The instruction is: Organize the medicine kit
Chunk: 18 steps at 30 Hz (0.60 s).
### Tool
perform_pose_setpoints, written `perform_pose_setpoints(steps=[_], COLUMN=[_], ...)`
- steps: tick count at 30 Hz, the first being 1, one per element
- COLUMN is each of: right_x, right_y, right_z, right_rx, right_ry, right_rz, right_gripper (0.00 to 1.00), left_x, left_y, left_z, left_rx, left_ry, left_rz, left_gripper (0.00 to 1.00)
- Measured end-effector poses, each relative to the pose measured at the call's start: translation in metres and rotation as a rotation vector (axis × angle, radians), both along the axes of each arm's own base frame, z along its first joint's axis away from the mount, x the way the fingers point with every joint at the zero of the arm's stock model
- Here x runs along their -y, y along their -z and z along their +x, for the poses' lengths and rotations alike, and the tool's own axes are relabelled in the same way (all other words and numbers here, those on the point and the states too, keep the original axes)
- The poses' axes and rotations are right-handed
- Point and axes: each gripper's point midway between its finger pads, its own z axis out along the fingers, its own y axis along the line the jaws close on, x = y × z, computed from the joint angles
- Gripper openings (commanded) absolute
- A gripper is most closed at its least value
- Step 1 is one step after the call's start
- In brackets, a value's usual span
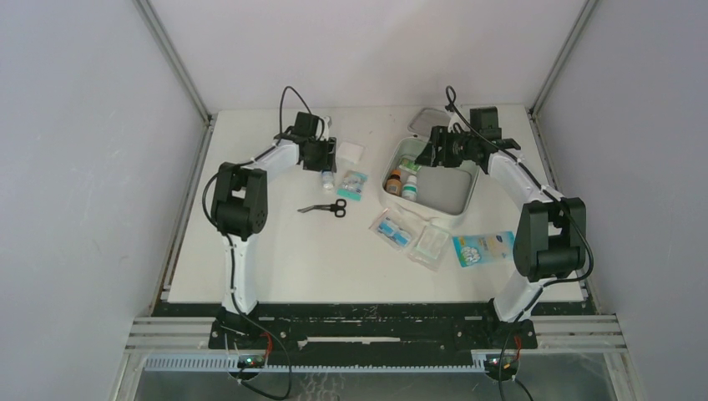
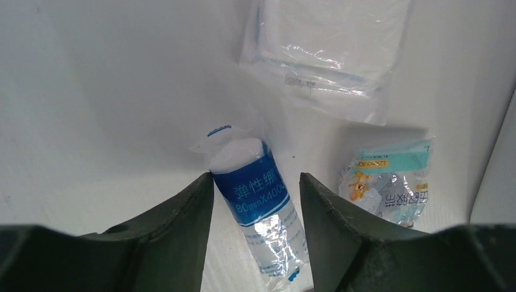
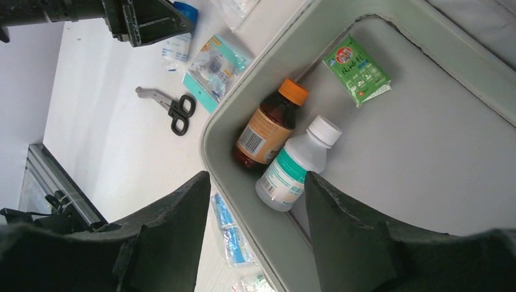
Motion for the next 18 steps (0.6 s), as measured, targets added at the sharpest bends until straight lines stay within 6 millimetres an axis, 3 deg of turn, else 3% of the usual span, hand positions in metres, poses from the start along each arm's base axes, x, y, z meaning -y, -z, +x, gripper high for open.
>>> perform_pose_setpoints(steps=[12, 16, 18], right_x=[-0.008, -0.025, -0.031], right_y=[-0.007, -0.023, -0.027], right_z=[-0.005, -0.011, -0.014], right_rx=[0.003, 0.041, 0.051], right_ry=[-0.052, -0.147, -0.177], right_rz=[0.061, 0.143, 0.160], right_gripper=[0.57, 0.57, 0.58], left_x=[0.007, 0.016, 0.024], left_y=[0.003, -0.014, -0.033], left_z=[-0.007, -0.013, -0.018], left_rx=[-0.027, 0.005, 0.039], left_ry=[0.027, 0.122, 0.193], left_rz=[-0.033, -0.071, -0.107], left_gripper=[0.28, 0.26, 0.28])
